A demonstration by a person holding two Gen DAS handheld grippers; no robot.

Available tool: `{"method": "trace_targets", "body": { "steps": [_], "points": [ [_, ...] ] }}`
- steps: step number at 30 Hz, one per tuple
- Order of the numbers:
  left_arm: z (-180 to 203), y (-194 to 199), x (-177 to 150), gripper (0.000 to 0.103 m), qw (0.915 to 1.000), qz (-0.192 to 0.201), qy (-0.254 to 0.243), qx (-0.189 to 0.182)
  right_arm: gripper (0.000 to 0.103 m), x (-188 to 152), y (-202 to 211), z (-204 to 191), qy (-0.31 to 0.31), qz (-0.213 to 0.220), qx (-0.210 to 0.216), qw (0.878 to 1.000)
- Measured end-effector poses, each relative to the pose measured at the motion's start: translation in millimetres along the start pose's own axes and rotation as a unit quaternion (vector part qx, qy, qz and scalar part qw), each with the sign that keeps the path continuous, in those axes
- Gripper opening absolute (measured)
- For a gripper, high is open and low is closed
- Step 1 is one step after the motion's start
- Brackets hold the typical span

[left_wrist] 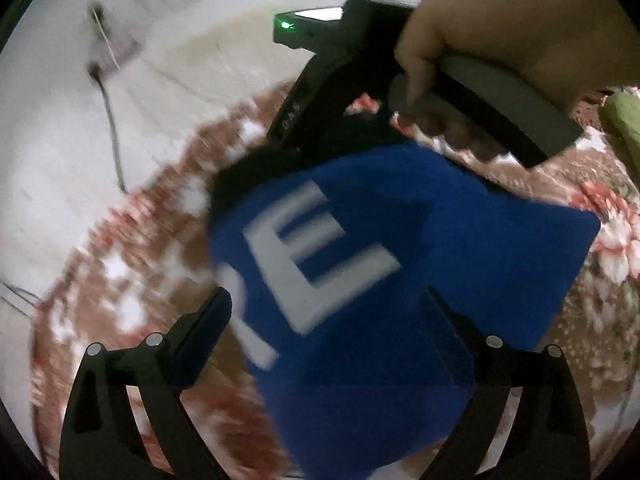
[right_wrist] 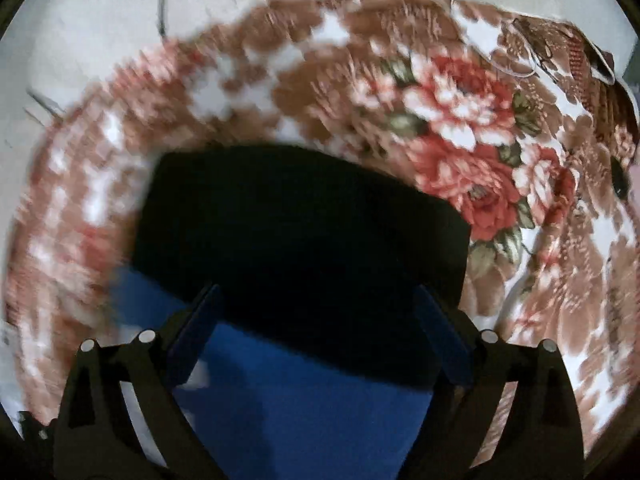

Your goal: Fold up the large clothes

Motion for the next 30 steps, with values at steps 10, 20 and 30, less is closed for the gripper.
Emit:
{"method": "trace_targets", "body": {
  "steps": [10,20,30],
  "points": [
    [-23,6,-37,0.095,0.9978,-0.051,0.033,-0.027,0.098,-32,-4,58,-0.024,0.004,-0.033,0.999],
    [-112,-22,95,0.097,0.9834,-0.007,0.175,-0.048,0.098,-98,83,5,-0.039,0.071,-0.014,0.997],
    [-102,-144,95,0.099,0.9705,-0.121,0.202,-0.051,0.098,-163,32,-14,0.029,0.033,-0.033,0.999]
  ]
}}
Point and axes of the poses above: each gripper's, at about its wrist camera, not at the fingertips, and y roughly against the way its jaws point, z to its right, x to its top, the point moved 3 cm from there along -y, roughly the way its jaws point, and after that the axes turned 8 degrees about y, right-handed, at the moved point
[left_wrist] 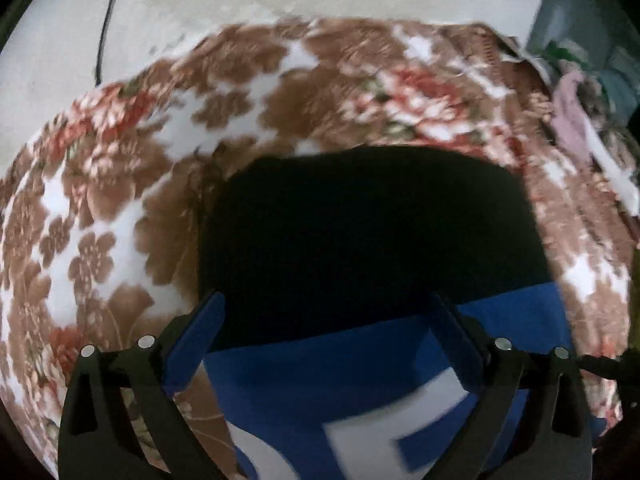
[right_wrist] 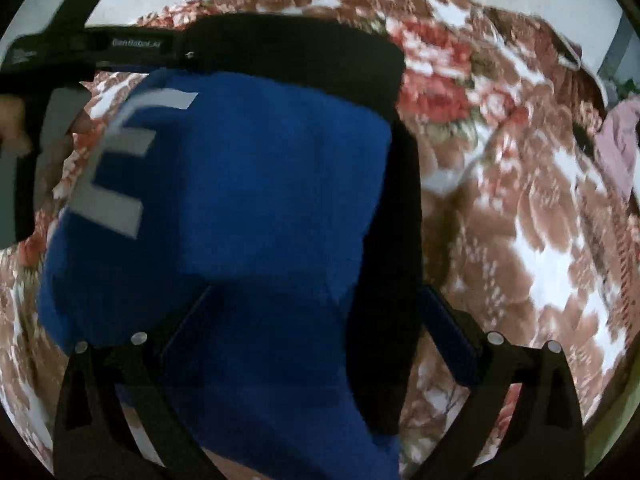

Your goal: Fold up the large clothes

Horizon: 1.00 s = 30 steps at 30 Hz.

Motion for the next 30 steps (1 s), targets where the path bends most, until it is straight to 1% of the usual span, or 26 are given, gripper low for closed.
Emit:
{"method": "trace_targets", "body": {
  "steps": [1,2,3,4,7,11,13,16,19,21,23,24,25,26,28,29,30],
  "points": [
    [-6,-2,-2,0.099,1.0000,-0.002,0.004,0.000,0.098,-4,-1,3,0.001,0.003,0.001,1.000],
    [-12,-5,-7,0.099,0.9999,-0.008,-0.005,0.005,0.098,-8,-1,4,0.006,0.007,-0.001,1.000],
    [-15,-7,-10,0.099,0.9996,-0.011,-0.024,0.014,0.098,-11,-2,6,0.009,0.010,-0.001,1.000],
    [-18,-5,-12,0.099,0.9993,-0.012,-0.030,0.018,0.098,-15,-4,8,0.006,0.005,0.003,1.000],
    [-26,18,-12,0.099,0.9994,-0.002,-0.027,0.020,0.098,-21,3,10,0.011,-0.002,-0.004,1.000],
    [-30,68,-13,0.097,0.9990,0.028,-0.030,0.017,0.098,-25,17,17,0.006,-0.014,0.006,1.000],
    [-36,89,-19,0.097,0.9992,0.035,-0.017,0.005,0.098,-23,27,22,-0.003,-0.013,0.015,1.000],
    [-51,117,-41,0.097,0.9993,0.032,0.013,-0.012,0.098,-19,42,28,-0.012,-0.010,0.033,0.999],
    [-63,125,-63,0.097,0.9985,0.019,0.046,-0.021,0.098,-14,52,33,-0.010,-0.008,0.033,0.999],
    [-69,121,-75,0.097,0.9969,0.004,0.068,-0.040,0.098,-11,57,37,-0.012,-0.004,0.037,0.999],
    [-77,112,-88,0.097,0.9914,-0.024,0.099,-0.083,0.098,-7,57,55,-0.046,0.002,0.078,0.996],
    [-81,107,-91,0.097,0.9882,-0.036,0.111,-0.100,0.098,-6,55,68,-0.075,0.003,0.106,0.992],
    [-84,101,-94,0.097,0.9842,-0.049,0.123,-0.118,0.098,-6,50,85,-0.115,-0.002,0.135,0.984],
    [-89,94,-98,0.097,0.9794,-0.063,0.135,-0.137,0.098,-6,44,98,-0.134,-0.016,0.139,0.981],
    [-92,83,-104,0.097,0.9737,-0.077,0.148,-0.155,0.098,-3,35,110,-0.118,-0.035,0.116,0.986],
    [-94,77,-106,0.097,0.9697,-0.083,0.158,-0.166,0.098,0,32,113,-0.109,-0.035,0.118,0.986],
    [-95,72,-109,0.097,0.9653,-0.089,0.168,-0.179,0.098,4,29,113,-0.109,-0.034,0.135,0.984]
  ]
}}
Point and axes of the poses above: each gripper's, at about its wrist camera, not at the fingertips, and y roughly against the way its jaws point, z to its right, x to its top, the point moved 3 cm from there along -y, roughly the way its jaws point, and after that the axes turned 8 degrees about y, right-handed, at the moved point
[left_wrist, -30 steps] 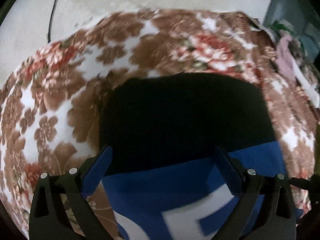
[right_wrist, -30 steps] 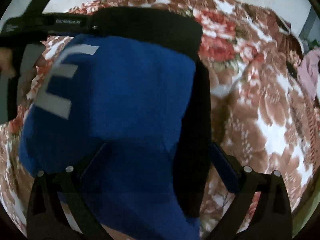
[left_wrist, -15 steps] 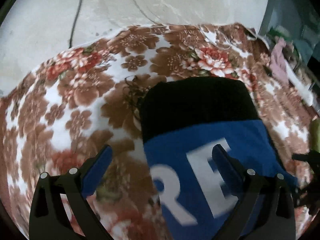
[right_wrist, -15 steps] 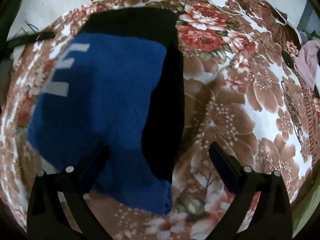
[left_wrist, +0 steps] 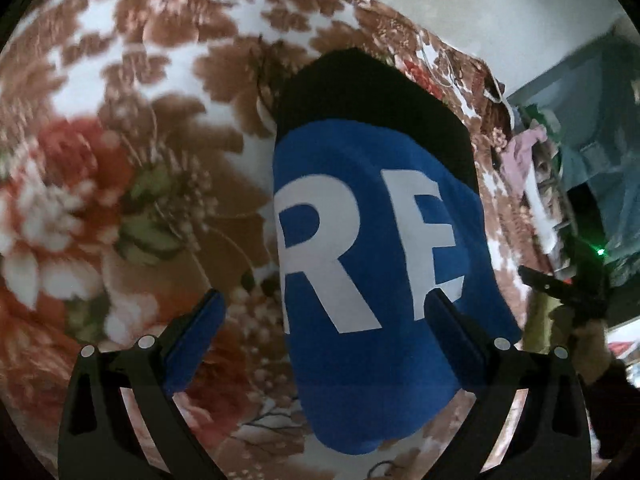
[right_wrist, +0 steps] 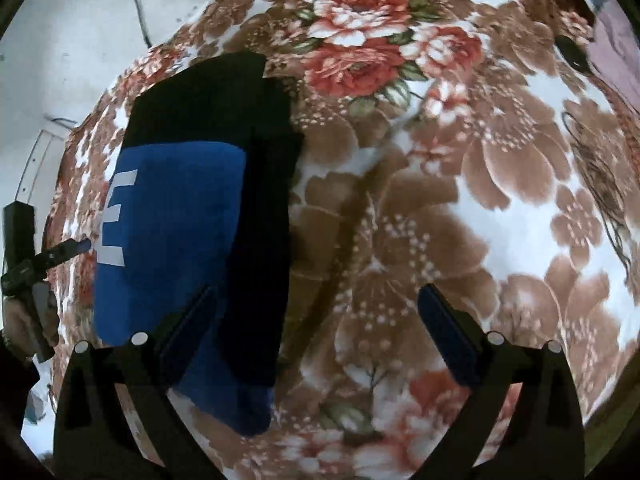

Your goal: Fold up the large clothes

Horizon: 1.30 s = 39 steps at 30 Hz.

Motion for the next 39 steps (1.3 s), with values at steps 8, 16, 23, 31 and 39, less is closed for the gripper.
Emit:
{"method": "trace_targets", "body": {
  "steps": [8,16,23,31,39],
  "points": [
    [5,-45,-14,0.098,0.9975,-0.056,0.008,-0.041,0.098,19,-66,-29,-0.012,-0.063,0.118,0.991],
    [0,-76,-3,0.099,0.9952,-0.075,0.011,-0.063,0.099,31,-114,-40,-0.053,-0.099,0.196,0.974],
    [20,-91,-12,0.095,0.9832,-0.106,0.050,-0.140,0.084,28,-122,-51,-0.043,-0.126,0.281,0.951],
    [8,-114,-17,0.098,0.9816,-0.102,0.068,-0.147,0.081,30,-141,-50,-0.054,-0.126,0.305,0.942],
    [47,-93,-20,0.066,0.9787,-0.112,0.051,-0.164,0.044,31,-105,-49,-0.055,-0.118,0.314,0.940]
  ]
}}
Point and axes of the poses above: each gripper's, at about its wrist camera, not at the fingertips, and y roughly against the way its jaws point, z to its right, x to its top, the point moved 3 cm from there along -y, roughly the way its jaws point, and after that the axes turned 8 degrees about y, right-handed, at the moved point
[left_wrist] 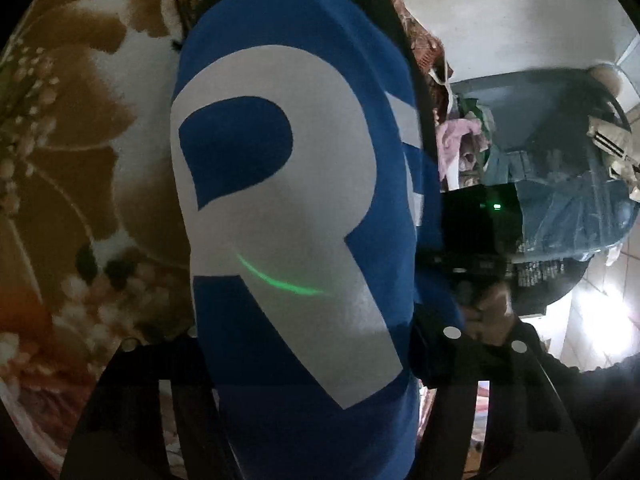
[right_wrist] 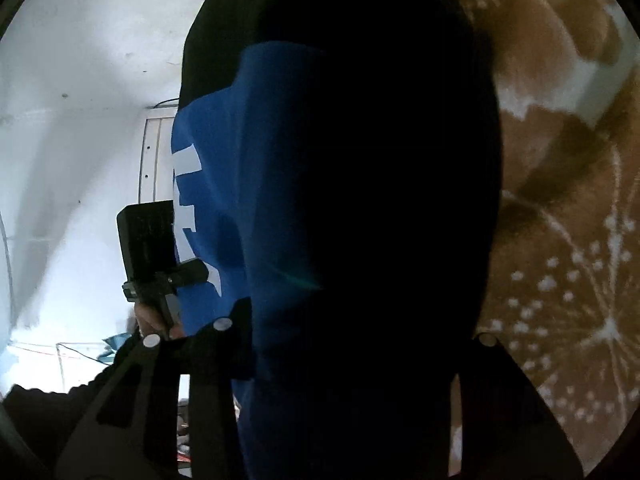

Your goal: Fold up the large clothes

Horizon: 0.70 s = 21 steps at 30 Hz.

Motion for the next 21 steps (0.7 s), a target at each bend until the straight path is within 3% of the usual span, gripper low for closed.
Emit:
{"method": "trace_targets", "body": {
  "steps": [2,5,6,7,10,12,15,18,20,21],
  "points": [
    [-23,-18,5,0.072,0.9990,0.001,0.028,0.035,0.052,-1,-13,5,-0.006,0.003,-0.020,1.000],
    [-17,-22,5,0.067,0.9989,0.003,0.040,0.025,0.054,1,-30,6,-0.023,-0.003,-0.025,0.999],
    [-9,-18,3,0.059,0.9993,0.001,0.035,0.012,0.054,0,-25,-3,-0.014,-0.006,-0.033,0.999],
    [10,-9,-2,0.057,0.9995,-0.002,0.021,-0.024,0.054,-2,-18,-23,0.021,-0.011,-0.049,0.999],
    [35,4,-16,0.057,0.9984,-0.012,0.003,-0.056,0.054,-15,5,-50,0.043,-0.011,-0.059,0.997],
    [34,1,-24,0.057,0.9981,-0.015,0.004,-0.059,0.054,-25,9,-48,0.024,-0.007,-0.049,0.998],
    [22,-6,-33,0.057,0.9989,-0.017,0.024,-0.036,0.054,-30,7,-50,0.019,-0.007,-0.063,0.998],
    [29,8,-43,0.056,0.9963,-0.017,0.015,-0.082,0.054,-29,8,-63,0.029,-0.003,-0.071,0.997],
    [34,17,-47,0.056,0.9936,-0.016,0.013,-0.111,0.054,-30,19,-71,0.033,0.002,-0.055,0.998],
    [38,18,-52,0.057,0.9930,-0.016,0.010,-0.117,0.054,-33,25,-76,0.039,0.000,-0.025,0.999]
  ]
}}
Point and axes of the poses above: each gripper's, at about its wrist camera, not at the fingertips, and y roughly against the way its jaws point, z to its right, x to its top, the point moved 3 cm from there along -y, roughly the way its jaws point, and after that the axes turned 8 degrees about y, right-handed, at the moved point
